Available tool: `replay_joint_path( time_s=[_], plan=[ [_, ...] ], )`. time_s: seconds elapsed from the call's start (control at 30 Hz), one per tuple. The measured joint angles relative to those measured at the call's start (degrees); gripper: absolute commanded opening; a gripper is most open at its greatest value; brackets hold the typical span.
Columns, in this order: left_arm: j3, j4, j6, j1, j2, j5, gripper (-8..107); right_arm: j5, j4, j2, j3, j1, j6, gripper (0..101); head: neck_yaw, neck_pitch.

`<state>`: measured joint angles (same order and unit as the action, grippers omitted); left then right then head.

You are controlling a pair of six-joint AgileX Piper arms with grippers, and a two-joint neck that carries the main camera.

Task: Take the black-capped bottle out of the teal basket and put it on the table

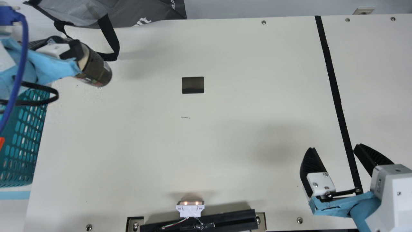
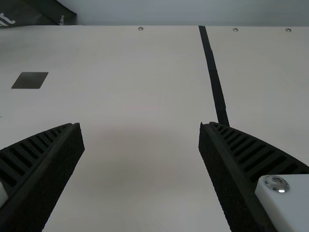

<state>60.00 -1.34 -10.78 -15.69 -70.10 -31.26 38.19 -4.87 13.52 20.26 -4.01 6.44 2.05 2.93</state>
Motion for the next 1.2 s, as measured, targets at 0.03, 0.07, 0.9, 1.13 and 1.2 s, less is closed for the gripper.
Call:
replay_joint_path(
  time_s=[0.03,0.07,0.9,1.13,1.2],
  plan=[
    [0.02,-0.29,-0.58,-0.69,-0.09,0.00,0,0.00,0.00,0.00,0.00,0.00,0.00,91,-0.29,0.00],
    [0.10,-0.77,-1.28,-1.59,-0.36,0.00,0,0.00,0.00,0.00,0.00,0.00,0.00,91,0.00,0.00],
    [0.46,-8.08,-13.74,-20.09,-4.58,-0.28,0,-0.09,-0.04,0.00,0.00,0.00,0.00,91,0.00,0.00],
    [-0.06,-10.20,-16.24,-23.38,-5.12,-0.54,0,-0.09,-0.04,0.00,0.00,0.00,0.00,91,0.00,0.00],
    [-0.52,-10.75,-16.83,-24.11,-5.24,-0.54,0,-0.09,-0.04,0.00,0.00,0.00,0.00,91,0.00,0.00]
  ],
)
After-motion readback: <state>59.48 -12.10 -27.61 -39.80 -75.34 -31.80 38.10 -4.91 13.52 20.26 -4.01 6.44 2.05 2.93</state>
